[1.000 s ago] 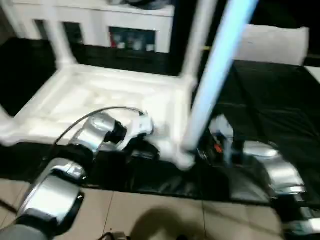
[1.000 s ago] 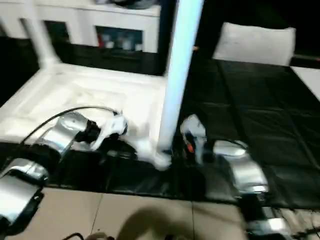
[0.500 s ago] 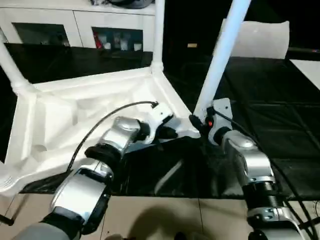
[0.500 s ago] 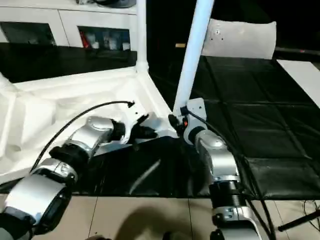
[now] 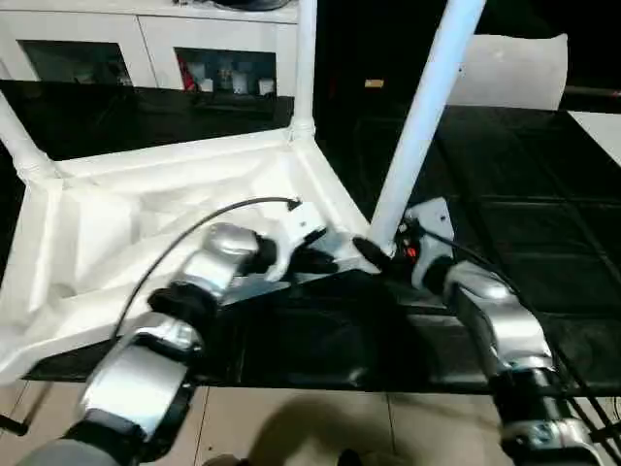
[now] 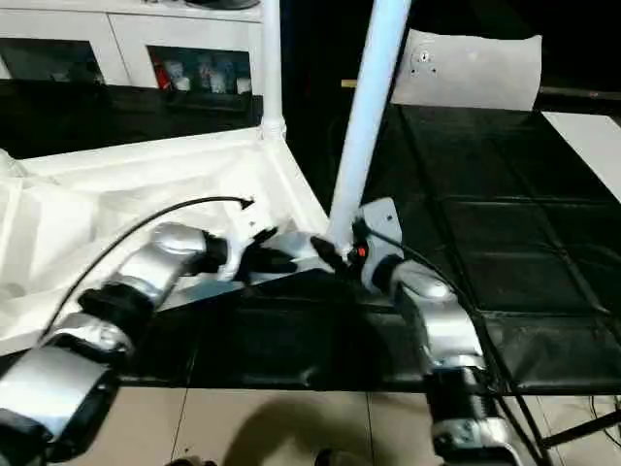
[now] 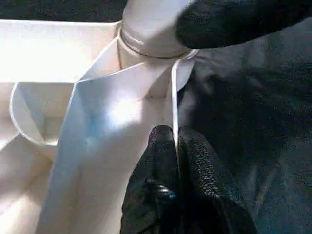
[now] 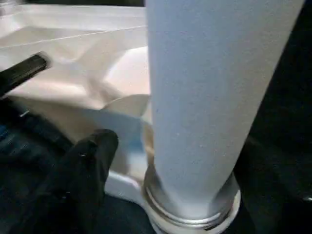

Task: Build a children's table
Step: Rotate leg to tighten

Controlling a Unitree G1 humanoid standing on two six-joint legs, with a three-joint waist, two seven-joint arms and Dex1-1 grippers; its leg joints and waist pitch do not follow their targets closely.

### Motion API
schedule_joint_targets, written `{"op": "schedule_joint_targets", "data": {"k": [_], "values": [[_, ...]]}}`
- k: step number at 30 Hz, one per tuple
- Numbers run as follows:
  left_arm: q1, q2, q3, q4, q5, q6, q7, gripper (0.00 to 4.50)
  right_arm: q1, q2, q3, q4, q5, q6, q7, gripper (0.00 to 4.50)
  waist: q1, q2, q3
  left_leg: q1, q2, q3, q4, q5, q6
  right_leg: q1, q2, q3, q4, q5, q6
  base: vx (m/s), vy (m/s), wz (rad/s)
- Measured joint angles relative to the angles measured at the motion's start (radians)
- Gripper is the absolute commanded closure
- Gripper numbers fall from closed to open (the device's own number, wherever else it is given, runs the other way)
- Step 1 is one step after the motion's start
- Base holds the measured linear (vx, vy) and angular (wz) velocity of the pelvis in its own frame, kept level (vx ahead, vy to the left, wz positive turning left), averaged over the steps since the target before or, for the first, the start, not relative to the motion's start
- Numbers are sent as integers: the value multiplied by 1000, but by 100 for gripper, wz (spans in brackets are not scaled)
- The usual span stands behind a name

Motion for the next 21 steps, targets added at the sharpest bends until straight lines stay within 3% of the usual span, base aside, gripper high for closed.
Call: {"op": "schedule_joint_targets", "data": {"k": [2,11,12,21], "values": [[15,29,-14,-12,-5,-43,-76,450,8,-35,19,-10,14,-18,81,4,4,0,0,0,0,0,0,0,0,0,0,0,0,0,0,0,0,0],[21,129,-73,-19,-8,-174,-340,450,29,-196,125,-49,90,-45,458,1,51,-2,1,0,0,0,7,-1,1,0,-1,1,1,0,-1,0,0,0],[21,132,-77,-19,-8,-178,-361,450,29,-208,127,-49,93,-53,484,28,55,-2,1,0,0,0,8,-1,1,0,-1,1,1,0,-1,0,0,0],[14,169,-148,-22,-48,-223,-465,450,2,-271,156,11,111,-84,632,100,70,-3,1,0,1,0,8,-1,1,1,-1,0,2,0,-1,0,0,0]]}}
